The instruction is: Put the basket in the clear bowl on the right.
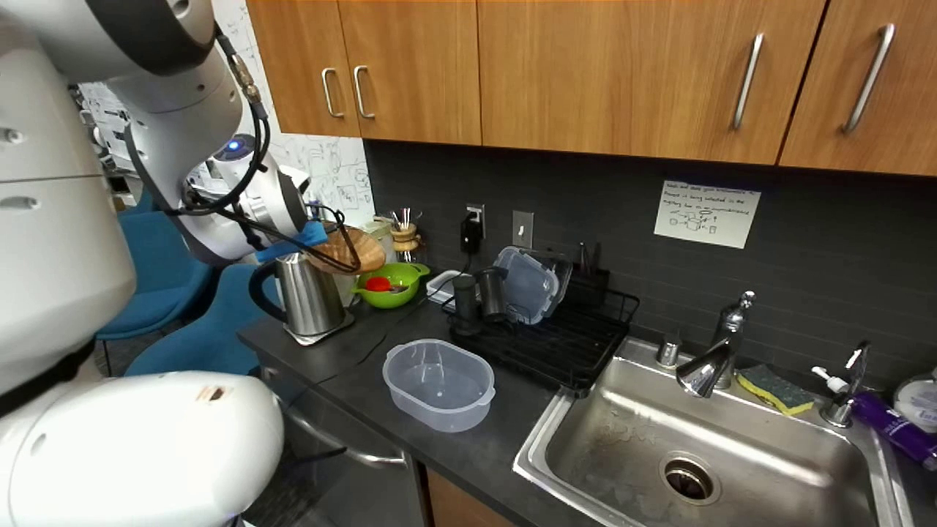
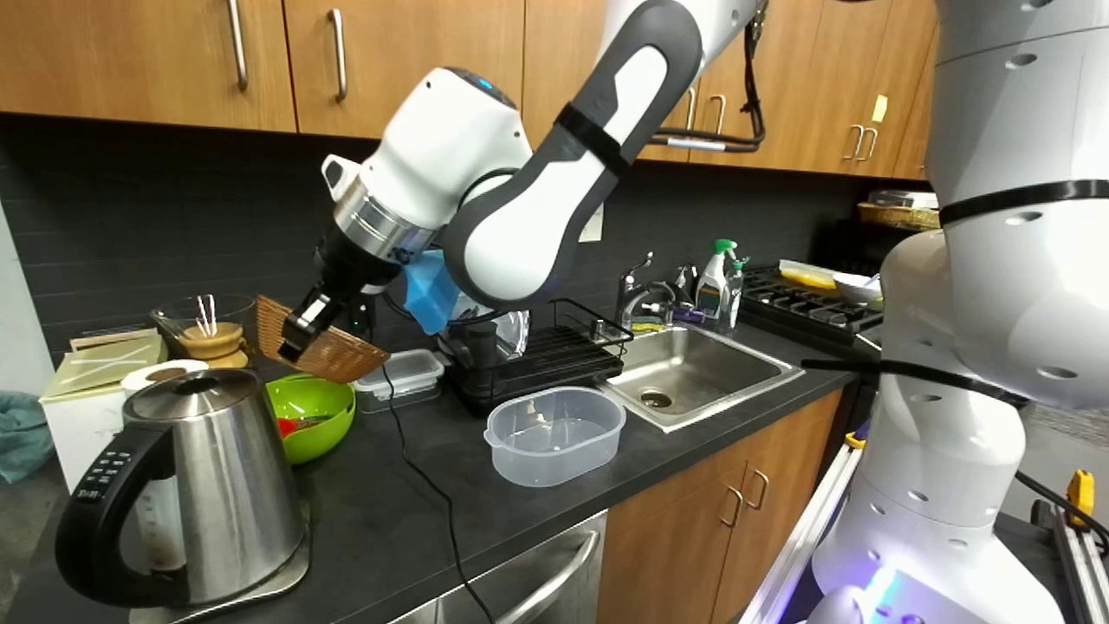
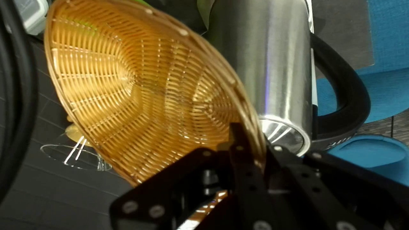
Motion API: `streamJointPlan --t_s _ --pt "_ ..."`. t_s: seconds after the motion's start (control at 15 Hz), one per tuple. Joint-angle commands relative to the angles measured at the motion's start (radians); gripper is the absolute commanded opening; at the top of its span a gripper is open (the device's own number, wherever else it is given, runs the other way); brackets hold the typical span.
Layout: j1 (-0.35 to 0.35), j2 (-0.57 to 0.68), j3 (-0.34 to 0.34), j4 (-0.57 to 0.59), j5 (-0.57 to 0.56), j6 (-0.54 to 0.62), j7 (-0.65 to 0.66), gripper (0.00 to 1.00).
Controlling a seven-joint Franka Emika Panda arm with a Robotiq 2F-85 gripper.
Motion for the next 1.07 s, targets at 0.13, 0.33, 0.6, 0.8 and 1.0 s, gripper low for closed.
streamJointPlan --t_s 0.13,0.33,0.6,0.8,1.0 --pt "0.198 0.023 -0.213 0.062 -0.123 0.007 0.15 0.02" --pt "0.278 0.052 -0.29 0.103 -0.182 0.043 0.188 0.02" --pt "0.374 0.093 -0.38 0.141 -0.193 0.079 0.214 0.02" --pt "0.355 0.078 -0.354 0.116 -0.163 0.063 0.183 0.08" --pt "0.353 0.082 -0.351 0.116 -0.163 0.063 0.183 0.08"
